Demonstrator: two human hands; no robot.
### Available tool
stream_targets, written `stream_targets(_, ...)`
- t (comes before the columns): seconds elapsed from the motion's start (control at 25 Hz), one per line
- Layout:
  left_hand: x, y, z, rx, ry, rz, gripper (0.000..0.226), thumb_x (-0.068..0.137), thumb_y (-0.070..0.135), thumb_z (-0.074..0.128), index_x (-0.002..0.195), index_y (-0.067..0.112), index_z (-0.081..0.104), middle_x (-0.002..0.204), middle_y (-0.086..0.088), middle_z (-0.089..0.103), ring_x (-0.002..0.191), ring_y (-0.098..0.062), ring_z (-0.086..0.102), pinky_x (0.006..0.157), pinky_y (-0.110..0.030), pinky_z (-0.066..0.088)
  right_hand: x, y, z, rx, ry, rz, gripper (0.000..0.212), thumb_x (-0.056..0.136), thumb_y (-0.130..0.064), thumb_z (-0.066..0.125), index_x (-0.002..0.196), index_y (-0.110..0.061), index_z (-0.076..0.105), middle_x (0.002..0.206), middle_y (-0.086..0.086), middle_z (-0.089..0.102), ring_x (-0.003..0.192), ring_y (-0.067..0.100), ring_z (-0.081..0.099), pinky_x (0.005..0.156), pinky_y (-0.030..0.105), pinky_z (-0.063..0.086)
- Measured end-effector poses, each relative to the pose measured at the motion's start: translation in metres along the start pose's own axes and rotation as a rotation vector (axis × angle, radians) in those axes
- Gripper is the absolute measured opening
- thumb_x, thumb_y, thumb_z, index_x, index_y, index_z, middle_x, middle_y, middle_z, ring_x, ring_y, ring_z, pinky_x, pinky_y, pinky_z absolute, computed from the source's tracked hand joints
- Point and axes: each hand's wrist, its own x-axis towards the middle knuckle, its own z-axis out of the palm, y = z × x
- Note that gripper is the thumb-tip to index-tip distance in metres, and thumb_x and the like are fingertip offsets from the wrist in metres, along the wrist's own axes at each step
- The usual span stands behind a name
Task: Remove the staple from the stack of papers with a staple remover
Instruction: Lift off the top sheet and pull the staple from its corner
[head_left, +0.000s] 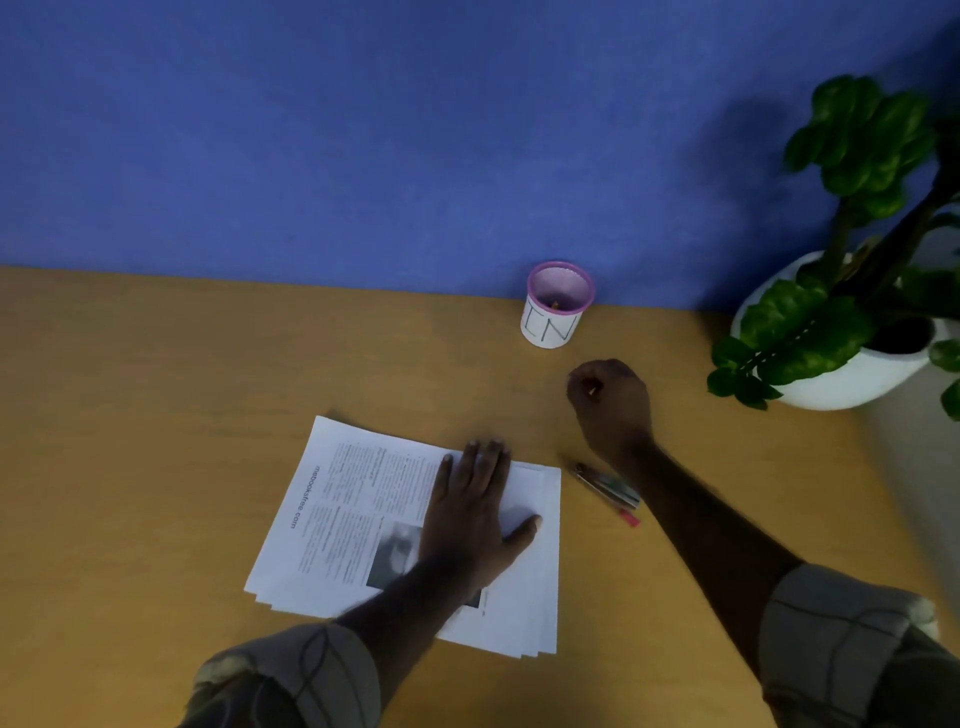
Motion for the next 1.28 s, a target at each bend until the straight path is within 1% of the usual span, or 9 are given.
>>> stream_targets(0.28, -0.003, 0.0, 0.003, -0.024, 0.002, -0.011, 0.087, 0.093, 0.074, 0.034, 0.157, 0.015, 0.032, 0.165, -0.003, 0.029, 0.152, -0.025, 0.028, 0.125, -0.046, 0.019, 0.07, -0.008, -0.007, 0.013, 0.082, 0.036, 0.015, 0.091, -0.01, 0.058, 0.081, -0.005, 0.068, 0.08, 0.011, 0.066, 0.076, 0.025, 0.06, 0.064, 0.024, 0.036)
stream_targets(0.36, -0.003, -0.001, 0.004, -0.032, 0.001, -0.016, 0.087, 0.093, 0.075, 0.034, 0.157, 0.017, 0.031, 0.166, -0.001, 0.026, 0.153, -0.024, 0.026, 0.126, -0.046, 0.017, 0.085, -0.011, -0.006, 0.045, 0.1, 0.067, 0.015, 0.092, -0.01, 0.057, 0.085, -0.002, 0.069, 0.085, 0.014, 0.068, 0.081, 0.026, 0.062, 0.066, 0.025, 0.039)
stream_targets(0.56, -0.001, 0.0, 0.002, -0.049, -0.007, -0.013, 0.088, 0.092, 0.077, 0.032, 0.157, 0.018, 0.032, 0.166, -0.001, 0.027, 0.152, -0.025, 0.028, 0.122, -0.051, 0.026, 0.111, -0.026, 0.001, 0.08, 0.118, 0.174, 0.018, 0.092, -0.011, 0.056, 0.092, -0.001, 0.07, 0.094, 0.016, 0.07, 0.088, 0.027, 0.064, 0.069, 0.029, 0.047)
stream_targets(0.68, -0.002, -0.001, 0.003, -0.04, 0.003, -0.008, 0.088, 0.092, 0.076, 0.035, 0.157, 0.017, 0.033, 0.166, -0.001, 0.028, 0.152, -0.025, 0.028, 0.124, -0.049, 0.022, 0.117, -0.03, 0.005, 0.017, 0.123, 0.178, 0.017, 0.092, -0.01, 0.056, 0.094, -0.003, 0.071, 0.097, 0.015, 0.07, 0.091, 0.028, 0.064, 0.07, 0.028, 0.046)
stream_targets(0.88, -0.002, -0.001, 0.003, -0.043, 0.001, -0.009, 0.088, 0.092, 0.076, 0.034, 0.156, 0.016, 0.035, 0.165, -0.002, 0.03, 0.151, -0.026, 0.03, 0.121, -0.051, 0.029, 0.114, -0.03, 0.009, 0.045, 0.111, 0.243, 0.02, 0.093, -0.01, 0.056, 0.104, -0.004, 0.071, 0.105, 0.016, 0.071, 0.097, 0.03, 0.065, 0.08, 0.037, 0.055)
stream_targets(1.0, -0.003, -0.001, 0.005, -0.03, 0.029, 0.001, 0.087, 0.092, 0.075, 0.034, 0.156, 0.015, 0.035, 0.165, -0.003, 0.03, 0.151, -0.026, 0.03, 0.121, -0.051, 0.029, 0.111, -0.029, 0.01, 0.062, 0.118, 0.255, 0.019, 0.092, -0.011, 0.057, 0.102, -0.004, 0.072, 0.103, 0.015, 0.071, 0.095, 0.029, 0.065, 0.076, 0.032, 0.052)
stream_targets(1.08, -0.003, -0.002, 0.003, -0.032, 0.019, 0.002, 0.087, 0.092, 0.075, 0.033, 0.156, 0.015, 0.035, 0.165, -0.003, 0.03, 0.151, -0.026, 0.03, 0.121, -0.052, 0.029, 0.107, -0.028, 0.007, 0.1, 0.128, 0.268, 0.018, 0.092, -0.01, 0.057, 0.101, -0.004, 0.072, 0.102, 0.014, 0.072, 0.095, 0.028, 0.066, 0.076, 0.032, 0.053)
stream_targets(1.2, -0.001, 0.0, -0.005, -0.041, -0.04, -0.017, 0.088, 0.092, 0.075, 0.032, 0.157, 0.018, 0.031, 0.166, -0.001, 0.027, 0.153, -0.025, 0.027, 0.123, -0.051, 0.025, 0.095, -0.023, 0.001, 0.104, 0.138, 0.247, 0.016, 0.091, -0.009, 0.059, 0.095, -0.004, 0.073, 0.095, 0.013, 0.073, 0.091, 0.027, 0.066, 0.073, 0.029, 0.05)
stream_targets(1.28, 0.006, -0.003, -0.018, -0.064, -0.126, -0.006, 0.087, 0.09, 0.076, 0.033, 0.159, 0.023, 0.025, 0.168, 0.002, 0.02, 0.155, -0.023, 0.019, 0.126, -0.046, 0.018, 0.079, -0.017, -0.004, 0.081, 0.136, 0.211, 0.015, 0.09, -0.007, 0.059, 0.086, -0.004, 0.073, 0.082, 0.01, 0.07, 0.082, 0.026, 0.066, 0.066, 0.025, 0.045)
